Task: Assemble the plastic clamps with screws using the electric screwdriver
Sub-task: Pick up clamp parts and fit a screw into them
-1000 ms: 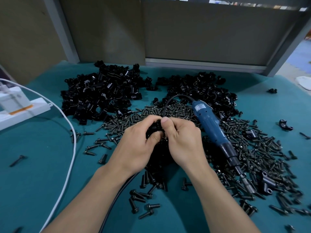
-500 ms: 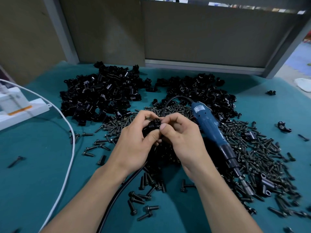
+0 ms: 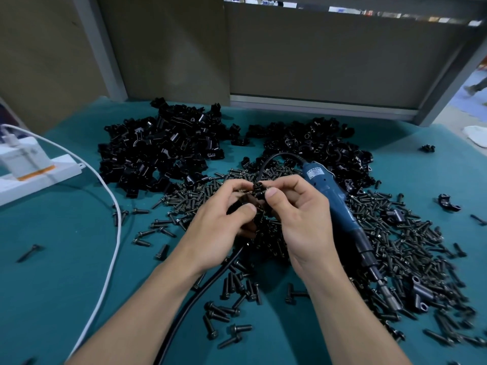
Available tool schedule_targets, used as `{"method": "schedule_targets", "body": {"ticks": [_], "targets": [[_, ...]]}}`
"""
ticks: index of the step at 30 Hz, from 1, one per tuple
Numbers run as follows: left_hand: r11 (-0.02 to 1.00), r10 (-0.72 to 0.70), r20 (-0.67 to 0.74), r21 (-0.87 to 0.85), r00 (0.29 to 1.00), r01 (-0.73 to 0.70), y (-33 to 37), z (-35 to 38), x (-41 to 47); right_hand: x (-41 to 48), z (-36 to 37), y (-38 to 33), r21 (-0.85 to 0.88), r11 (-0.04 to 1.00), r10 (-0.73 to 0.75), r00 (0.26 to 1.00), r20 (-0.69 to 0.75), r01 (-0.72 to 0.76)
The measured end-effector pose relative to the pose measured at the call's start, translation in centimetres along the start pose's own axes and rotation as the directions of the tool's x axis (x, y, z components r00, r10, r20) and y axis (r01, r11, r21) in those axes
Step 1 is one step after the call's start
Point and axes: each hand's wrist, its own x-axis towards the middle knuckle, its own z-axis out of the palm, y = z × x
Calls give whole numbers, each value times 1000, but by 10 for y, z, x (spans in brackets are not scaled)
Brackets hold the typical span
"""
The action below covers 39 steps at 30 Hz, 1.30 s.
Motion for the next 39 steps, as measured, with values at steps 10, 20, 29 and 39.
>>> {"method": "schedule_targets", "body": {"ticks": [10, 20, 29, 39], "targets": [[951, -66, 6, -302, 998, 65, 3, -1, 3, 1, 3, 1, -36, 997, -70, 998, -3, 70], [927, -117, -45, -363, 992, 92, 5, 2, 2, 1, 2, 2, -41, 996, -80, 996, 28, 81], [887, -146, -23, -445, 989, 121, 4, 2, 3, -4, 9, 6, -32, 995, -97, 995, -30, 96], [870, -114, 33, -478, 993, 116, 4, 5, 2, -4, 13, 7, 76, 996, -35, 999, -24, 37]]}}
